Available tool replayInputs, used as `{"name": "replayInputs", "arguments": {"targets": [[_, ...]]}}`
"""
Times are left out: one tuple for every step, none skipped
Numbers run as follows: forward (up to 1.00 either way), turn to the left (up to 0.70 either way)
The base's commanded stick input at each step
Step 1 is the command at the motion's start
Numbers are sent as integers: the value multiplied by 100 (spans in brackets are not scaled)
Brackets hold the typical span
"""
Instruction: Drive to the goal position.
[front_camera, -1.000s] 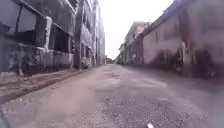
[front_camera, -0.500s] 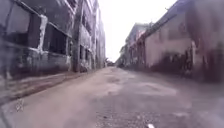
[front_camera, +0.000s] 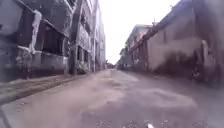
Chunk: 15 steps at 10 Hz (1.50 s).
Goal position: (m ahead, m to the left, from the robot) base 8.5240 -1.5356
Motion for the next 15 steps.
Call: {"name": "replayInputs", "arguments": {"targets": [[100, -21], [100, 0], [100, 0], [100, 0], [100, 0], [100, 0], [100, 0], [100, 0], [100, 0], [100, 0], [100, 0], [100, 0], [100, 0], [100, 0], [100, 0]]}}
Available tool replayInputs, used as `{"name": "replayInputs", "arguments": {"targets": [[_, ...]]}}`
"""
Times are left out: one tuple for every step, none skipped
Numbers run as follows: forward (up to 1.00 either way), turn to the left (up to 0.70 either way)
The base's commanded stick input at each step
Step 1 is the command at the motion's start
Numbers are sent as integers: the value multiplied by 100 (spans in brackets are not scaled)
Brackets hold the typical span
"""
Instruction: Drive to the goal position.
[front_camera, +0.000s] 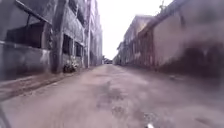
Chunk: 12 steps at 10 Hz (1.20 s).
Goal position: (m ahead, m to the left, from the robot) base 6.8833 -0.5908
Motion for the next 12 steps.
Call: {"name": "replayInputs", "arguments": {"targets": [[100, 0], [100, 0], [100, 0], [100, 0], [100, 0], [100, 0], [100, 0], [100, 0], [100, -21], [100, -36], [100, -13], [100, 0]]}}
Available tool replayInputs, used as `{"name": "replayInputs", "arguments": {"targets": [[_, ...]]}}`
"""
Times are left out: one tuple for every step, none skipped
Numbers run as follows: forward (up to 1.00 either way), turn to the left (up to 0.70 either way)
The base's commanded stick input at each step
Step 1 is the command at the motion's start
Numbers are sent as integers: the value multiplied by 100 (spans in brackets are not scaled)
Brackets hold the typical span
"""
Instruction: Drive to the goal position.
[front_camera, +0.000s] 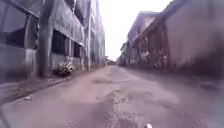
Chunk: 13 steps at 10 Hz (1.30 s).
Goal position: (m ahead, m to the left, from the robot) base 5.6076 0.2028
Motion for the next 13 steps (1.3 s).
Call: {"name": "replayInputs", "arguments": {"targets": [[100, 0], [100, 0], [100, 0], [100, 0], [100, 0], [100, 0], [100, 0], [100, 0], [100, 0], [100, 0], [100, 0], [100, 0], [100, 0]]}}
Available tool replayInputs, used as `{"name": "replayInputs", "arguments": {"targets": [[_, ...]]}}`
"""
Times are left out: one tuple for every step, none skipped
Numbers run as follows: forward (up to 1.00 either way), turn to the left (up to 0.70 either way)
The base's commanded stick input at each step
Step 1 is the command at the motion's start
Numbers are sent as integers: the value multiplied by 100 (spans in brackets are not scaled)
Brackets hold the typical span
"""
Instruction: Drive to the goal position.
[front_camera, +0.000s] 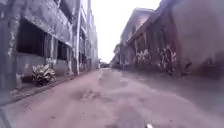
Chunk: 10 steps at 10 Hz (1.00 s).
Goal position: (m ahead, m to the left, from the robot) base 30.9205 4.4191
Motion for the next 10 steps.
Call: {"name": "replayInputs", "arguments": {"targets": [[100, 0], [100, -40], [100, -40], [100, 0], [100, 0], [100, 0], [100, 0], [100, 0], [100, 0], [100, 0]]}}
